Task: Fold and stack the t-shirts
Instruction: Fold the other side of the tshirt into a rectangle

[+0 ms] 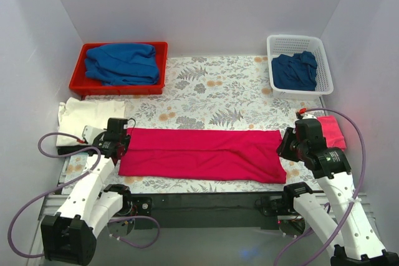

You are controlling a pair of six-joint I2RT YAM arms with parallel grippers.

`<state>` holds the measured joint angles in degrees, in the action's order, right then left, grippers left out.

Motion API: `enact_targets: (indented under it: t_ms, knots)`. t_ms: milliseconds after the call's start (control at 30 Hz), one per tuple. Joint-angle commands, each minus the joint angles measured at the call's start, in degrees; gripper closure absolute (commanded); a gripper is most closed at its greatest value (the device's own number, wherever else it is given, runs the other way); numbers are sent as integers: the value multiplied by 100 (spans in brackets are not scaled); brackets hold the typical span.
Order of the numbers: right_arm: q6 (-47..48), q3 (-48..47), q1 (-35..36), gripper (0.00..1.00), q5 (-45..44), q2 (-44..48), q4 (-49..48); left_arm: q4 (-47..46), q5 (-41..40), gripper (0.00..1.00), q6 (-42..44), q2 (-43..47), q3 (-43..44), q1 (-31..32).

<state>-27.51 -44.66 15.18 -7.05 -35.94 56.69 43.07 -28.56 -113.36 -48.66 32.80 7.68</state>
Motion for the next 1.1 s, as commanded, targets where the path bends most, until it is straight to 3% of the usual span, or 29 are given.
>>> enact_targets:
  t_ms: [0,100,233,367,500,700,1067]
  knots:
    - [-62,-253,38,68,169,-26,-26,-620,103,71,-214,-308,-1,23]
    - [-53,-113,38,68,317,-175,-315,-1351,752,71,612,-940,112,49]
    - [96,176,46,68,607,-413,-877,-1678,905,71,1262,-1644,419,373]
    - [290,449,99,52,1056,-615,-1649,-1811,730,70,1510,-1901,596,926]
    - [281,853,248,49,1214,-974,-2319,-2283,930,70,1912,-1962,597,1165]
    - [96,978,933,51,496,-1986,-3023,-2400,1256,69,2142,-2481,719,1209]
    - [316,617,969,48,107,-3040,-3822,-2523,1370,69,2231,-2683,746,1227]
